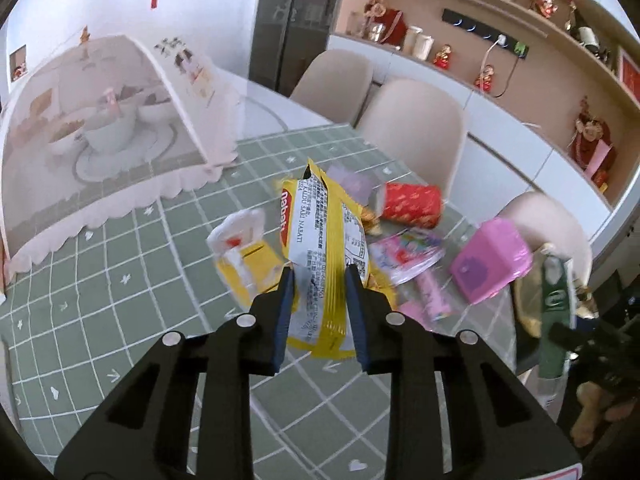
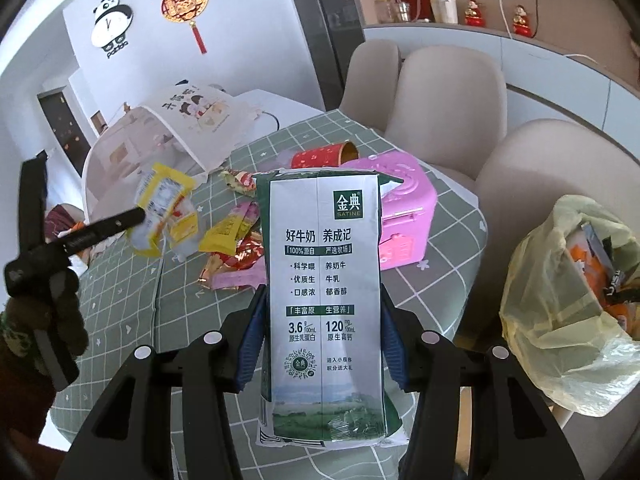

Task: Collect trash
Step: 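Carry the yellow snack bag with the left gripper into the bin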

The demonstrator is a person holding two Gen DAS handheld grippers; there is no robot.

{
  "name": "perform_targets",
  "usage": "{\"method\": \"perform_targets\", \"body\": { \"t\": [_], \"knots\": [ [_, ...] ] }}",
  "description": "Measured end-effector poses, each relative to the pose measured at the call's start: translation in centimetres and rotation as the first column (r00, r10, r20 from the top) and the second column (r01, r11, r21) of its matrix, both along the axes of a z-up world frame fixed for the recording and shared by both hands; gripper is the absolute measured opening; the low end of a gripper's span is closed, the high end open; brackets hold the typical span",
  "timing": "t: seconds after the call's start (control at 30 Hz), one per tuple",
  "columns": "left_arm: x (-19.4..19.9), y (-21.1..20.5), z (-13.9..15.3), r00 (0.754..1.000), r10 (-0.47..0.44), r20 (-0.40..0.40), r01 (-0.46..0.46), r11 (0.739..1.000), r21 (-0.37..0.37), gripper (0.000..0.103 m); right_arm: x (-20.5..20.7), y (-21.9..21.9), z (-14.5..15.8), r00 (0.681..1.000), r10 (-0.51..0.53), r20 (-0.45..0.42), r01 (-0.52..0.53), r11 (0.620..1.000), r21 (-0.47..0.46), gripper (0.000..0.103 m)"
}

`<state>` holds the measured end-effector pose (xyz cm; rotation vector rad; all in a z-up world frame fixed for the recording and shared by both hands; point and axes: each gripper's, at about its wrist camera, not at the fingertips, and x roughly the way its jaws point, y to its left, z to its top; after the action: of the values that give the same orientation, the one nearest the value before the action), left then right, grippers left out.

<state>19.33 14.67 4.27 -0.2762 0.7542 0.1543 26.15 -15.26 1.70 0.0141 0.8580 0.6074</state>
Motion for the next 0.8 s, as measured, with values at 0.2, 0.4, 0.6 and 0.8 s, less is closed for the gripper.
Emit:
{"method": "perform_targets", "body": {
  "t": [0.2,0.4,0.6,0.8],
  "knots": [
    [1.8,-3.6,3.1,0.991,-0.101,0.083,0.105,0.994,-0.041,0.025,0.8,-1.6,2.3,0.997,-0.032,0.066,0.034,0.999,-0.023,0.049],
    [5.3,-9.5,6.9,0.946,-0.266,0.186,0.276,0.961,-0.031,0.025,1.9,-4.9,5.7,0.982,-0.094,0.162,0.101,0.994,-0.038,0.049],
    [9.8,-16.8,10.3,0.867,-0.440,0.235,0.454,0.891,-0.007,0.025,2.9,-10.7,8.6,0.950,-0.209,0.230,0.228,0.972,-0.059,0.049],
    [12.7,-24.2,12.2,0.772,-0.569,0.284,0.595,0.804,-0.007,0.025,3.7,-16.9,10.4,0.904,-0.335,0.266,0.361,0.931,-0.051,0.049]
  ]
}}
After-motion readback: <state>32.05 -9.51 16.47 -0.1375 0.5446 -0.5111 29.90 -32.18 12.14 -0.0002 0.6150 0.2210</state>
